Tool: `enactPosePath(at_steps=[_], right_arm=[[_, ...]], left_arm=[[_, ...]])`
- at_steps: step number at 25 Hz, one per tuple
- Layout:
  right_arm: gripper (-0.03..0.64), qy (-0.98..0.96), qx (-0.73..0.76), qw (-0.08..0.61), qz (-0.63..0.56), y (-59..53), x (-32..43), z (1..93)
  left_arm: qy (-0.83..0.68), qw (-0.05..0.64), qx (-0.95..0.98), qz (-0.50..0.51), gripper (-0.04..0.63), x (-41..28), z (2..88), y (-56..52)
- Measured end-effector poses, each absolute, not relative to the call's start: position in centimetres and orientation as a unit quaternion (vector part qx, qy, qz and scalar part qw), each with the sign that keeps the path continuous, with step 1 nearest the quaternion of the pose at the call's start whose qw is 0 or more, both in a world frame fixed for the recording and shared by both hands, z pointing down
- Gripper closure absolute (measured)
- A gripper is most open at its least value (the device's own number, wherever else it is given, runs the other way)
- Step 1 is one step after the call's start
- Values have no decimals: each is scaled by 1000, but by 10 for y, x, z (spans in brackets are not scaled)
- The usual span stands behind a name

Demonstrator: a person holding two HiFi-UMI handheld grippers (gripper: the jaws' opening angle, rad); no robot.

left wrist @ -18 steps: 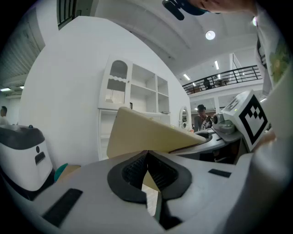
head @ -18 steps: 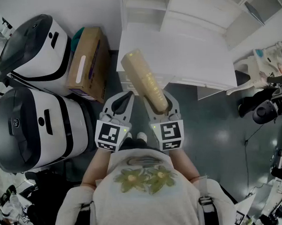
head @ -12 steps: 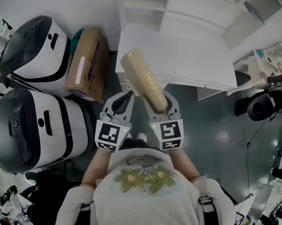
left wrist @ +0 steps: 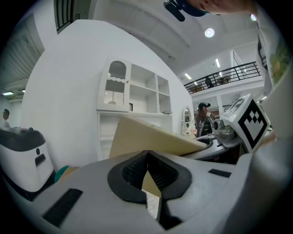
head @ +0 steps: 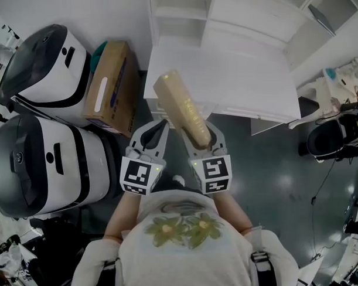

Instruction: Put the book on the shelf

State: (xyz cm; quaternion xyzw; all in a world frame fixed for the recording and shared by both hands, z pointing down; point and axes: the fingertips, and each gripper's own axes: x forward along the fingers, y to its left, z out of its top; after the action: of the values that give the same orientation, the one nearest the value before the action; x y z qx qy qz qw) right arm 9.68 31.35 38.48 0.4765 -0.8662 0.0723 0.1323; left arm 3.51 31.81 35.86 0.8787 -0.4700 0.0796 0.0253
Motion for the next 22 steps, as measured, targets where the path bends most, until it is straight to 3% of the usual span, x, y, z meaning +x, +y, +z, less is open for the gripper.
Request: enactPosePath(at_steps=[22], right_arm=[[383, -843, 503, 159, 106, 206, 78, 417]], left_arm=[[-462, 57, 880, 88, 568, -2, 388, 210]])
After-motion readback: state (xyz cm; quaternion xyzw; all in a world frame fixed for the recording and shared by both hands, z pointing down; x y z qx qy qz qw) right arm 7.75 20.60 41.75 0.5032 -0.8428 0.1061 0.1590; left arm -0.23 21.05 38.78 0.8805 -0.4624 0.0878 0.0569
